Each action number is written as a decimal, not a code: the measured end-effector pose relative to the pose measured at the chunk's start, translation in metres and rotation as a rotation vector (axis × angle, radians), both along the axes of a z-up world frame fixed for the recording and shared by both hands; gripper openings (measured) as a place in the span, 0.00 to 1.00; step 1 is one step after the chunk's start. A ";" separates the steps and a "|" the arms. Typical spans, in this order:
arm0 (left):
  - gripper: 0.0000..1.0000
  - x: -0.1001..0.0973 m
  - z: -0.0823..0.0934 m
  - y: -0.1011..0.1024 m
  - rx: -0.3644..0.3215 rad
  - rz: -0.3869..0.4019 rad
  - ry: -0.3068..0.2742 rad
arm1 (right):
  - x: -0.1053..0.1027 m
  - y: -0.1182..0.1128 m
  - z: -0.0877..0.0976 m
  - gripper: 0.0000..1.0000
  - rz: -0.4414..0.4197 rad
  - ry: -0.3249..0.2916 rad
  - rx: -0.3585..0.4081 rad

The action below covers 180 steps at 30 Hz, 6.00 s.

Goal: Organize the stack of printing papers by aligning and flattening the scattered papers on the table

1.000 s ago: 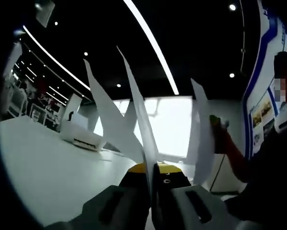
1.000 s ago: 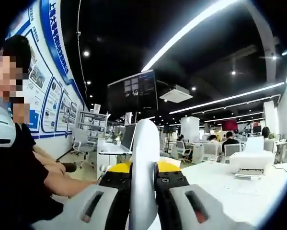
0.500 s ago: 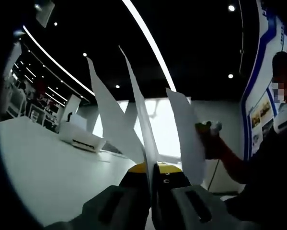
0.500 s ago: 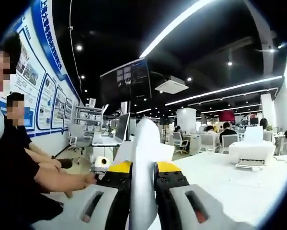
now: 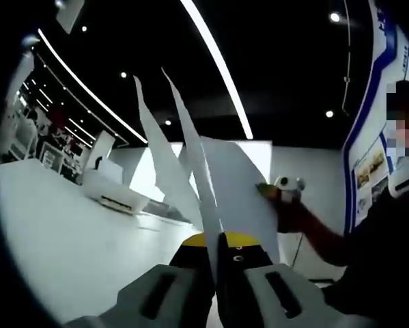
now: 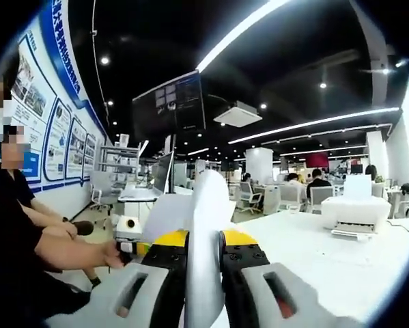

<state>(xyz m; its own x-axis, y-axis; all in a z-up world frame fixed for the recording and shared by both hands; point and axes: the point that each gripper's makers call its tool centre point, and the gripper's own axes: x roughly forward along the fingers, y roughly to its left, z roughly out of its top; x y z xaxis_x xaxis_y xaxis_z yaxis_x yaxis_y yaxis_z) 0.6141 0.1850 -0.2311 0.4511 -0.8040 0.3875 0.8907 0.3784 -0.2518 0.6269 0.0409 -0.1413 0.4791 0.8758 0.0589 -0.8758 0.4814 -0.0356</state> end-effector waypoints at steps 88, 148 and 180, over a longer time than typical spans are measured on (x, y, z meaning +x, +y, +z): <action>0.14 -0.004 0.002 -0.002 -0.036 -0.047 0.038 | 0.011 0.097 -0.053 0.11 0.077 0.211 0.089; 0.07 -0.006 0.006 0.004 -0.052 -0.040 0.014 | 0.015 0.038 -0.030 0.39 -0.084 0.028 0.084; 0.07 -0.004 0.004 0.003 -0.046 -0.034 0.031 | -0.004 -0.023 -0.077 0.37 -0.125 0.116 0.033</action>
<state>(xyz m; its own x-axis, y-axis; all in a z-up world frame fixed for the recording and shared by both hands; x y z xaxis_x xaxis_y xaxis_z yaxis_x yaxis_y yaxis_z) 0.6106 0.1880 -0.2266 0.4364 -0.8005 0.4107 0.8943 0.3359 -0.2955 0.6224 0.0176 -0.2182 0.5897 0.8072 0.0245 -0.8061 0.5864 0.0798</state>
